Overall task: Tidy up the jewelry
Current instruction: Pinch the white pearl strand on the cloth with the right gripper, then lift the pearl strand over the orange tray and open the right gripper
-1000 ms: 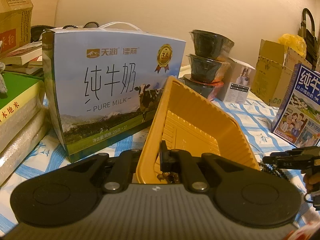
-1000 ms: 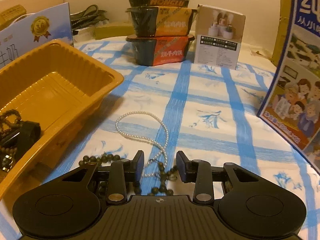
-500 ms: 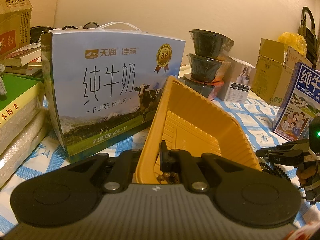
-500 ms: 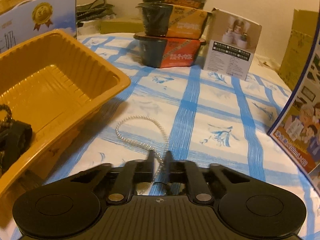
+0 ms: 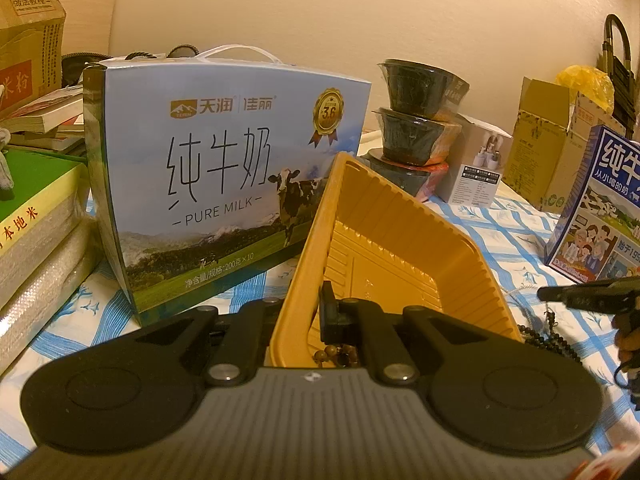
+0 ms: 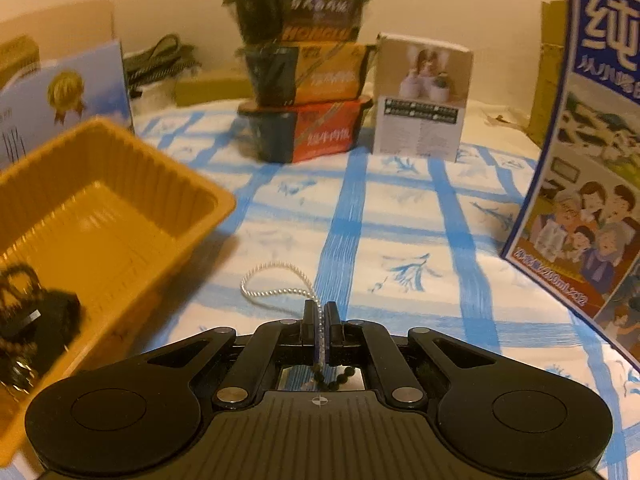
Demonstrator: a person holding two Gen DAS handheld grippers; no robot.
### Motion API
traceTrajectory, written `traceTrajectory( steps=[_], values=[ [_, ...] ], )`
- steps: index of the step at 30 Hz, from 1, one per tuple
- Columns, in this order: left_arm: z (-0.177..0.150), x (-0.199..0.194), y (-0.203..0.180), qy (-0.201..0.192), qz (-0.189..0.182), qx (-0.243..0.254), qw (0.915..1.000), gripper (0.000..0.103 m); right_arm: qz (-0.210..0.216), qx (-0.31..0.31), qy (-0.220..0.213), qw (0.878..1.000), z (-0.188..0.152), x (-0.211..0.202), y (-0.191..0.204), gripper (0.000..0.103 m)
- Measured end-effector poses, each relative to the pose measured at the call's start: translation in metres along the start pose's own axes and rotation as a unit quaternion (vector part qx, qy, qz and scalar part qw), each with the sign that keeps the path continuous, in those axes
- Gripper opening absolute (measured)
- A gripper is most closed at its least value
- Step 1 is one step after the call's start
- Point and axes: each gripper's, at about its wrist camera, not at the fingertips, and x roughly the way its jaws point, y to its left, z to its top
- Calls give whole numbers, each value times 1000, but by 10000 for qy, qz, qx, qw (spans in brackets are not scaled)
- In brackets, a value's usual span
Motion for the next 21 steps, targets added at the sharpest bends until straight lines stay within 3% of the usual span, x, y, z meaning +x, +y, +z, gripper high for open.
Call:
traceTrajectory(
  steps=[7, 21],
  values=[
    [1, -3, -2, -21, -40, 6, 10000, 7, 38, 320, -326, 9989, 16, -31, -4, 3],
    [1, -6, -4, -38, -69, -36, 10000, 7, 593, 1231, -895, 9866, 54, -111, -22, 2]
  ],
)
